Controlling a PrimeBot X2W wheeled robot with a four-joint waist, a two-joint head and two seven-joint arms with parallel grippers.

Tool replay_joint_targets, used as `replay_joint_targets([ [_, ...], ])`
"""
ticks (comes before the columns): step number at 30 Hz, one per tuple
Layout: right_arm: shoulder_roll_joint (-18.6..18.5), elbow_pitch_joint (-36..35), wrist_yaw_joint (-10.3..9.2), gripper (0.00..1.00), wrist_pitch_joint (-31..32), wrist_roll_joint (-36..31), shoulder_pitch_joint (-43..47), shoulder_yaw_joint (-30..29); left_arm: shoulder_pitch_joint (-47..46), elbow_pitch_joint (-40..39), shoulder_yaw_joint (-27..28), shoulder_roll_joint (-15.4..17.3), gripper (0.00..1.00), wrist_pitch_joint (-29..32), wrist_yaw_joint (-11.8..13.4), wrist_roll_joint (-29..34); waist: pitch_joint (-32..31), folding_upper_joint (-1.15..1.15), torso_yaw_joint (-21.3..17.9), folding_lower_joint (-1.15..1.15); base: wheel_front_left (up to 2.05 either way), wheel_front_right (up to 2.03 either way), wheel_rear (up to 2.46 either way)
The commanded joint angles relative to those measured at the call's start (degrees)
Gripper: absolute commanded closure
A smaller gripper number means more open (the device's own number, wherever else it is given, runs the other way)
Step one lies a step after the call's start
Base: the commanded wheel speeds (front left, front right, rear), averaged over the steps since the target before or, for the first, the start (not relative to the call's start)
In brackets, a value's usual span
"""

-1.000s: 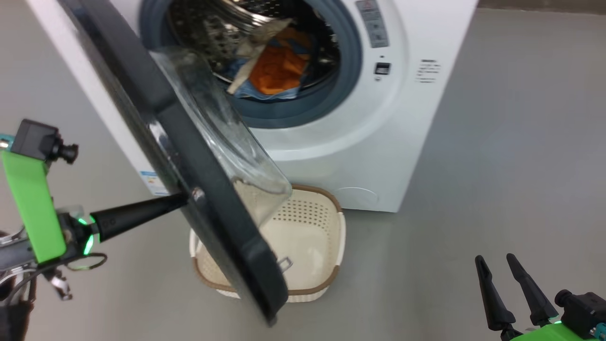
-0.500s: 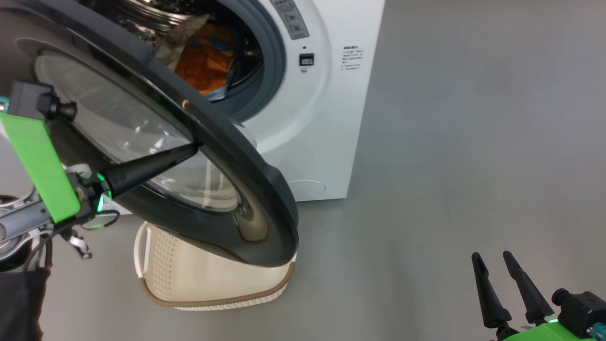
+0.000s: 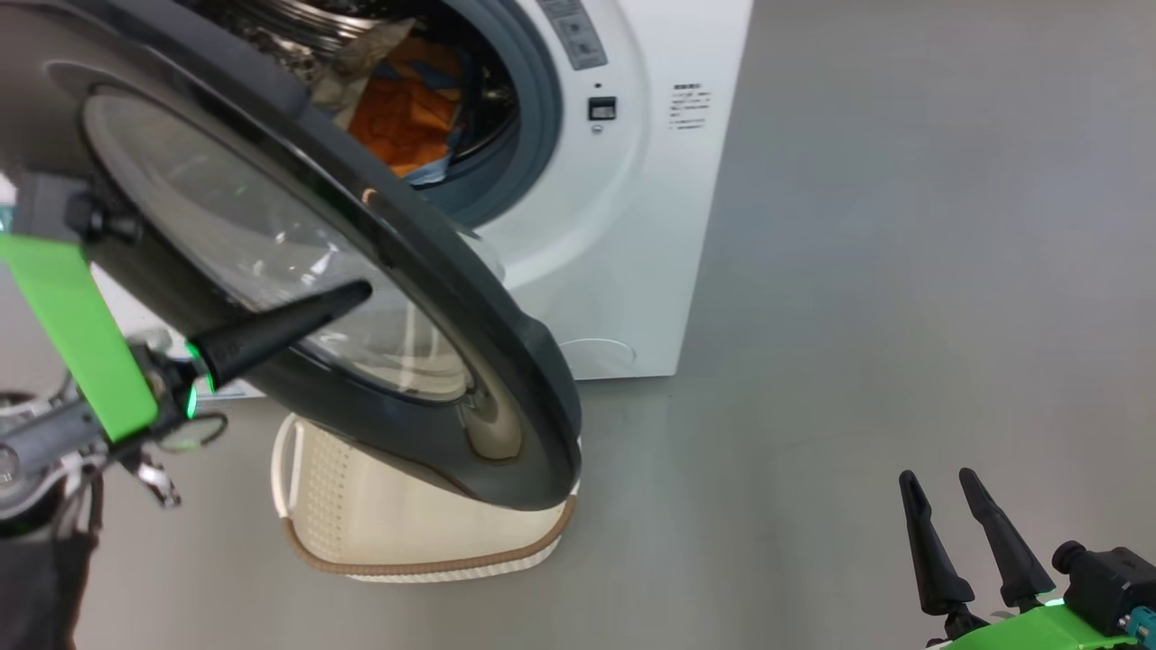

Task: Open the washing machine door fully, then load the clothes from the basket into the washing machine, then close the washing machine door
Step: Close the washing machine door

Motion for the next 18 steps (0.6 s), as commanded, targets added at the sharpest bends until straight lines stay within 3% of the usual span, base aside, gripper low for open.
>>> replay_joint_targets([
  [1, -0.5, -1.5, 0.09, 0.00, -0.3, -0.5, -1.1, 0.9, 0.5, -1.9, 2.2, 3.0, 1.00, -0.7, -0.2, 0.6, -0.2, 0.00, 1.0, 0.00, 0.00, 0.00, 0.00],
  [2, -0.6, -1.4, 0.09, 0.00, -0.3, -0.5, -1.1, 0.8, 1.2, -2.0, 2.2, 3.1, 1.00, -1.2, -0.2, 0.7, -0.3, 0.00, 1.4, 0.00, 0.00, 0.00, 0.00],
  [5, -0.8, -1.4, 0.09, 0.00, -0.3, -0.5, -1.0, 0.8, 3.5, -2.5, 2.1, 3.5, 0.67, -2.8, -0.2, 1.4, -0.6, 0.00, 2.3, 0.00, 0.00, 0.00, 0.00],
  [8, -0.9, -1.3, 0.09, 0.00, -0.3, -0.5, -1.0, 0.9, 6.3, -2.6, 2.0, 3.7, 0.27, -5.1, -0.2, 2.0, -0.9, 0.00, 2.9, 0.00, 0.00, 0.00, 0.00],
  [11, -1.1, -1.3, 0.09, 0.00, -0.3, -0.5, -0.7, 1.0, 9.2, -3.0, 1.6, 4.0, 0.00, -7.5, -0.2, 2.3, -1.3, 0.00, 3.3, 0.00, 0.00, 0.00, 0.00],
  [18, -1.2, -1.4, 0.09, 0.00, -0.3, -0.4, 0.1, 0.6, 16.2, -2.7, 1.6, 4.6, 0.00, -14.0, -0.2, 2.1, -1.9, 0.00, 3.5, 0.00, 0.00, 0.00, 0.00],
])
